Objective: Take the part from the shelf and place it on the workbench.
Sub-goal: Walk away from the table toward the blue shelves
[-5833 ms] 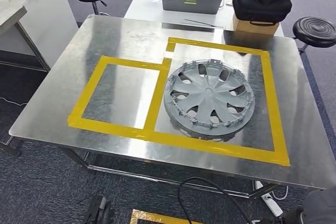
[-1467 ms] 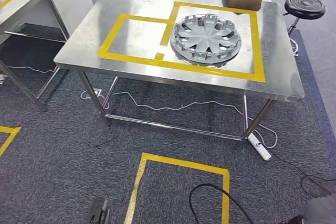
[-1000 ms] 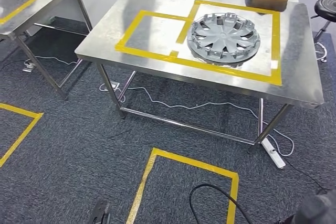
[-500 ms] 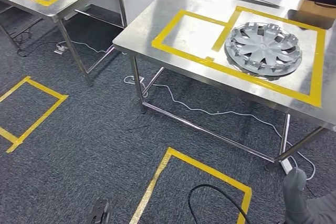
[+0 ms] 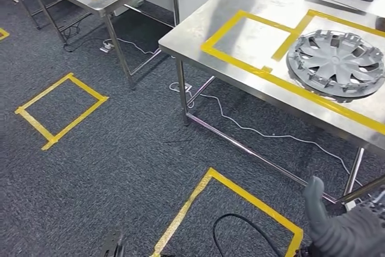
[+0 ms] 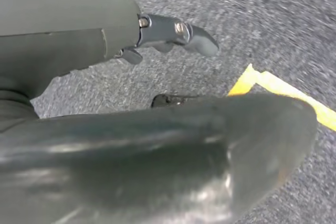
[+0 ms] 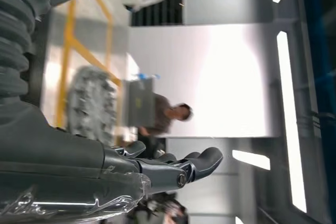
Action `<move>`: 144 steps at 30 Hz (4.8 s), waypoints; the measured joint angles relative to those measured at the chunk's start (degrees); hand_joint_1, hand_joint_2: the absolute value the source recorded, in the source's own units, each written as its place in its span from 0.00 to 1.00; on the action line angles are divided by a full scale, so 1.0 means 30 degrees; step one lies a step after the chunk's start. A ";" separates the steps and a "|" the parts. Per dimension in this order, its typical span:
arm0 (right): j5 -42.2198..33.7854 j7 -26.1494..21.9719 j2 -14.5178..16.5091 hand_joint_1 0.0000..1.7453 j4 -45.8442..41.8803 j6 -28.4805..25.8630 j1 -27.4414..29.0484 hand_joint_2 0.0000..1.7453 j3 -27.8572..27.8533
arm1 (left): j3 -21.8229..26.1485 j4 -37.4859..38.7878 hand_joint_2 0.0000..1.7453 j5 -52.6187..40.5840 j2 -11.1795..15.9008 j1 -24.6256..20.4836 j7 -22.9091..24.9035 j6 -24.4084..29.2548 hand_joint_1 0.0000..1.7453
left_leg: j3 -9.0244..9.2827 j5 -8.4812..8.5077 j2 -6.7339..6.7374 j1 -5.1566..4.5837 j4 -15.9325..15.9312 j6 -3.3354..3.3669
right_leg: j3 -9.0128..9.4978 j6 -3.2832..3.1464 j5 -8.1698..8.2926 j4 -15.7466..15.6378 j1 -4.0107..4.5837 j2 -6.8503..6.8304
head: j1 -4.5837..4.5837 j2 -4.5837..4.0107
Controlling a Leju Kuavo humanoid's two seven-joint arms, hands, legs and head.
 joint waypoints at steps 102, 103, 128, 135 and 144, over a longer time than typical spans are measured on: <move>1.1387 0.9304 -0.0384 0.00 3.2676 0.2421 -0.7408 1.00 -2.0800 | -0.0191 0.0000 0.00 -0.0807 0.0120 -0.0089 0.0186 0.0395 0.00 | 0.1651 0.1089 -0.0125 -0.0126 -0.3492 0.1091 | -0.1183 0.0801 -0.2130 0.3315 0.0120 0.0812 | 0.0215 0.0000; 1.1402 0.9395 -0.0386 0.00 3.2684 0.2417 -0.7358 1.00 -2.0800 | -0.0193 0.0000 0.00 -0.0836 0.0113 -0.0107 0.0168 0.0414 0.00 | 0.1643 0.1095 -0.0387 -0.0126 -0.3489 0.1130 | -0.1856 0.0831 -0.2682 0.4675 0.0108 0.1035 | 0.0240 0.0000; 1.2515 1.1136 -0.0556 0.00 3.2726 0.2455 -0.7316 1.00 -2.0788 | -0.0069 0.0000 0.00 -0.0394 -0.0067 -0.0275 -0.0368 0.0723 0.00 | 0.1633 0.0904 0.1414 -0.0263 -0.3303 0.0575 | 0.0059 0.0369 -0.0372 0.0394 0.0291 -0.1235 | 0.0017 0.0003; 1.2810 1.1761 -0.0550 0.00 3.2766 0.3035 -0.7197 1.00 -2.0786 | -0.0044 0.0000 0.00 -0.0468 -0.0062 -0.0203 -0.0084 0.0969 0.00 | 0.1647 0.1064 -0.0559 -0.0083 -0.3422 0.1074 | -0.2497 0.0809 -0.2931 0.5878 0.0033 0.1133 | 0.0282 0.0000; 1.2839 1.1939 -0.0519 0.00 3.2819 0.3258 -0.7239 1.00 -2.0795 | -0.0026 0.0000 0.00 -0.0565 0.0040 -0.0037 0.0135 0.1076 0.00 | 0.1429 0.1273 -0.2614 0.0093 -0.3407 0.0254 | -0.0410 0.0400 -0.0086 0.0671 -0.0170 0.2574 | 0.0297 0.0000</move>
